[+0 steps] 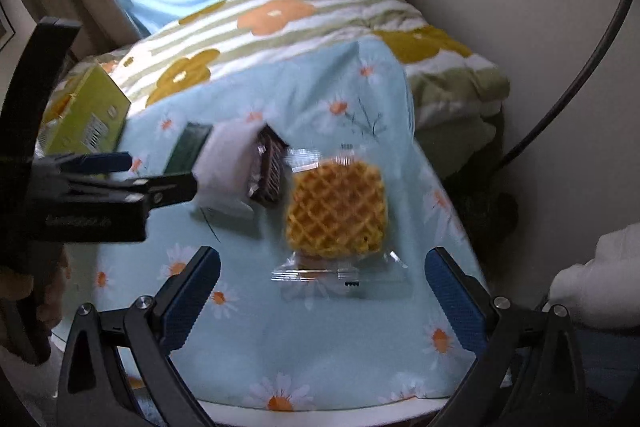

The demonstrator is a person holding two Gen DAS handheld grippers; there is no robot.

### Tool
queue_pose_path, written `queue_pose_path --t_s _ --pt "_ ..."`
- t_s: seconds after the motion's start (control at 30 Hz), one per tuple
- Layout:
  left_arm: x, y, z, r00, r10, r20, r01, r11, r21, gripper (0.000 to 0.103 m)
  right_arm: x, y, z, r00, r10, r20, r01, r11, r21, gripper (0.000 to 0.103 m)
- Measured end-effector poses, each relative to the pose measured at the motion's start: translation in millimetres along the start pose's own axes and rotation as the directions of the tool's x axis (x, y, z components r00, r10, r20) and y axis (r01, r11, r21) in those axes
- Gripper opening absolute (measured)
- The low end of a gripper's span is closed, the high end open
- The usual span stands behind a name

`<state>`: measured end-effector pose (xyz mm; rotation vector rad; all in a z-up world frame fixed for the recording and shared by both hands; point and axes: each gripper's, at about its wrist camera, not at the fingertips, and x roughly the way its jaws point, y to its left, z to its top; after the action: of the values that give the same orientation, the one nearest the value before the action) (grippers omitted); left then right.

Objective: Organize snacks
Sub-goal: 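Move both tools back toward the last snacks on the sheet, then grasp the white wrapped pack with the left tool while the right tool grasps the waffle pack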

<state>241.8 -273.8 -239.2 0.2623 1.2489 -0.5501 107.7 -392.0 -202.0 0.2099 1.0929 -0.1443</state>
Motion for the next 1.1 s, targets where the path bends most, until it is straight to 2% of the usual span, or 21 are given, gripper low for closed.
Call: queue_pose_path --t_s 0.23,0.33,0.47,0.6,0.8,0.97,1.1 --pt "47 -6 13 0.996 0.033 -0.078 -0.028 0.998 0.055 0.102 34 2 -11 0.999 -0.033 -0.029 0.033 0.999 0.01 0.102" --pt "55 -8 18 0.996 0.026 -0.09 -0.019 0.997 0.069 0.102 42 1 -13 0.997 -0.057 -0.043 0.057 0.998 0.01 0.102" --pt "63 -11 27 0.993 0.066 -0.1 -0.054 0.992 0.114 0.101 48 1 -13 0.997 -0.06 -0.05 0.061 0.998 0.026 0.102" --pt "70 -11 34 0.992 0.061 -0.112 -0.046 0.991 0.129 0.099 53 0 -6 0.996 -0.069 -0.047 0.071 0.997 0.04 0.102" --pt "72 -20 41 0.991 0.084 -0.101 -0.063 0.979 0.193 0.092 63 3 2 0.993 -0.108 -0.044 0.11 0.993 0.045 0.102" --pt "70 -30 41 0.992 0.073 -0.102 -0.046 0.968 0.248 0.074 67 5 7 0.989 -0.139 -0.042 0.141 0.989 0.049 0.102" --pt "76 -29 42 0.99 0.06 -0.126 -0.027 0.968 0.249 0.073 70 5 10 0.987 -0.152 -0.045 0.154 0.987 0.052 0.102"
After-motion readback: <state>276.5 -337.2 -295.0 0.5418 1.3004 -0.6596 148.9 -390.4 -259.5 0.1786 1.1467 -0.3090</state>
